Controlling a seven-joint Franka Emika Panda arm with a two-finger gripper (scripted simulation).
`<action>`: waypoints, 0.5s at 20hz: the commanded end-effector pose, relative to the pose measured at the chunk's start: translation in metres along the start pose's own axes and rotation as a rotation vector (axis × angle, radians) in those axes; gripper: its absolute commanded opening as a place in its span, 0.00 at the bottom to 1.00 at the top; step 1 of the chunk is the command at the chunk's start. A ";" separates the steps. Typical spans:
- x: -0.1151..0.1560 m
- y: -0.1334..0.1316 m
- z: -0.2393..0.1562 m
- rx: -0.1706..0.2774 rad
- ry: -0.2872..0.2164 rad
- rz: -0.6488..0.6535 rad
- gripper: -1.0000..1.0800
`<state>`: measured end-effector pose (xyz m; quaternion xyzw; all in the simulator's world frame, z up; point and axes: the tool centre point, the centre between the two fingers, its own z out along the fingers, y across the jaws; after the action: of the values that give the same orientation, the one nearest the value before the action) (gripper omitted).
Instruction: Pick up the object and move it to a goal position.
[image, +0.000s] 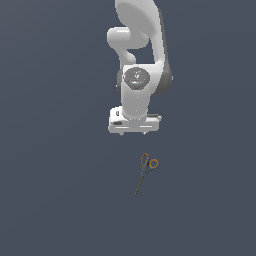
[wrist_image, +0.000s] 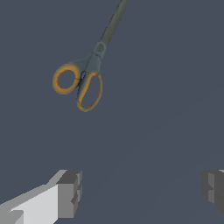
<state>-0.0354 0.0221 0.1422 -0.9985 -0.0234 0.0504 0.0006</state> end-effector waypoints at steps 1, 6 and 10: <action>0.000 0.000 0.000 0.000 0.000 0.000 0.96; 0.000 -0.013 0.002 0.008 -0.005 -0.018 0.96; -0.001 -0.030 0.004 0.018 -0.012 -0.040 0.96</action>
<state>-0.0376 0.0469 0.1392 -0.9976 -0.0395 0.0555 0.0088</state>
